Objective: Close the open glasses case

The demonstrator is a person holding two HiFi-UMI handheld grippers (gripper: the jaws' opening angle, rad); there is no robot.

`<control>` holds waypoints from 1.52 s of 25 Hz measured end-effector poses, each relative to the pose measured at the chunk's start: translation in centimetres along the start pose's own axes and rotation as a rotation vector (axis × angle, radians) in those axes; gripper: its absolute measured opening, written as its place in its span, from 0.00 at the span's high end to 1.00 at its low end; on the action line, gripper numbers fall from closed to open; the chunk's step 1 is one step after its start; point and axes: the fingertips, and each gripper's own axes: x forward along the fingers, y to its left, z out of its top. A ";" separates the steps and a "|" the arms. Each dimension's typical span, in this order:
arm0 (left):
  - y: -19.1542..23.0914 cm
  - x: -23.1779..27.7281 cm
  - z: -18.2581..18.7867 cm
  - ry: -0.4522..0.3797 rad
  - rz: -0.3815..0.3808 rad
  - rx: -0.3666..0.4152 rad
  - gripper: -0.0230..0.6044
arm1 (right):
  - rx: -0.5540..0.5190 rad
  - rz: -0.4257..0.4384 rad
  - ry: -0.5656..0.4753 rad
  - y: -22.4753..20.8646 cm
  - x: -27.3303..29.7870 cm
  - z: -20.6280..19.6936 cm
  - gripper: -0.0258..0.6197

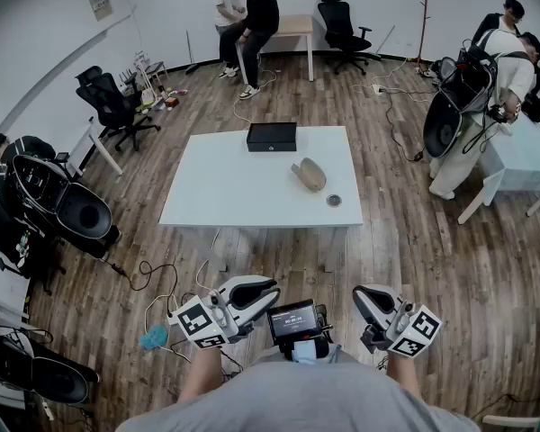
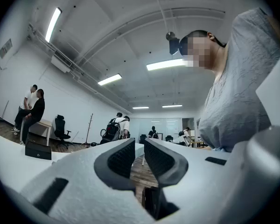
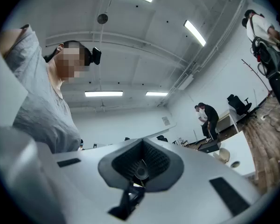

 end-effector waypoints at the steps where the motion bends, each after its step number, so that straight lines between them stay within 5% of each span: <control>1: -0.1 0.0 -0.1 0.001 0.000 -0.001 0.88 | 0.002 0.000 0.001 0.0 -0.1 0.0 0.91; 27: -0.8 0.8 -1.1 0.064 0.008 -0.010 0.88 | 0.133 0.049 -0.116 -1.0 -2.2 1.5 0.91; 38: 7.1 3.2 -2.1 0.080 0.000 -0.012 0.88 | 0.131 -0.062 -0.091 -8.1 0.5 0.6 0.91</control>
